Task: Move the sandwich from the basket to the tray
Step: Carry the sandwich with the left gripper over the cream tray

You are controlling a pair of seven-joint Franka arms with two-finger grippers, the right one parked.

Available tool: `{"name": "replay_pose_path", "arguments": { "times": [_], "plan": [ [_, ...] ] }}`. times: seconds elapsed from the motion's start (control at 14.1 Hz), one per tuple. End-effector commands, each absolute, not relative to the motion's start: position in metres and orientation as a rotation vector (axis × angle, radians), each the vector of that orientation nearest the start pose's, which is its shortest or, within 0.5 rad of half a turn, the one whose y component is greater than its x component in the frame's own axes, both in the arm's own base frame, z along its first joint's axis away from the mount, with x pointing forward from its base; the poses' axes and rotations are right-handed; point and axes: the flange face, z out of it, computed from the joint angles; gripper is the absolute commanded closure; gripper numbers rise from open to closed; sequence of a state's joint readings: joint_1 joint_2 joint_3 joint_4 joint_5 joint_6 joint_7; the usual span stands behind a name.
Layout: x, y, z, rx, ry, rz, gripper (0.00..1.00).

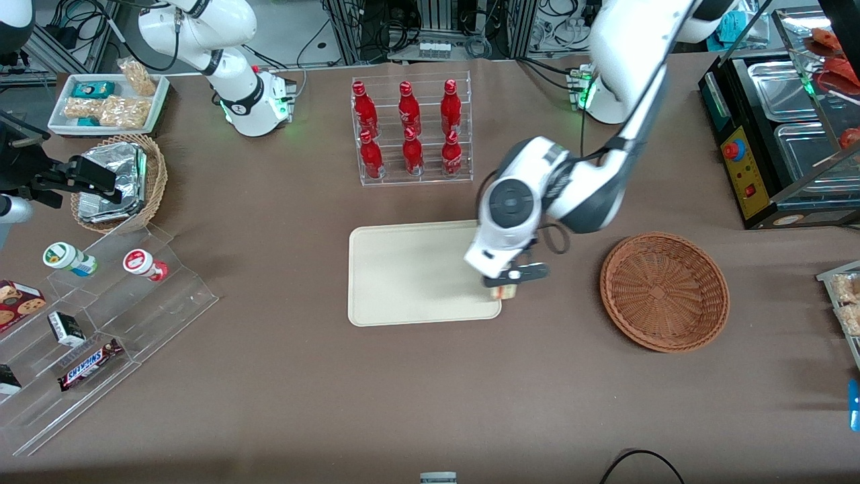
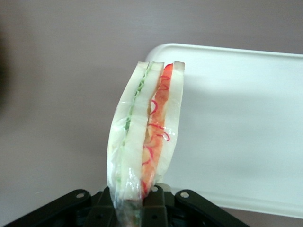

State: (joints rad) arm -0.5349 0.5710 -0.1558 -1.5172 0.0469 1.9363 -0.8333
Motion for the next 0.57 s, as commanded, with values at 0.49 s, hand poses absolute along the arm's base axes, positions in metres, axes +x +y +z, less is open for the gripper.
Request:
{"name": "replay_pose_path", "arguments": {
  "times": [0.49],
  "plan": [
    [0.493,-0.557,0.260,-3.202,-0.290,0.032,1.00]
  ]
}}
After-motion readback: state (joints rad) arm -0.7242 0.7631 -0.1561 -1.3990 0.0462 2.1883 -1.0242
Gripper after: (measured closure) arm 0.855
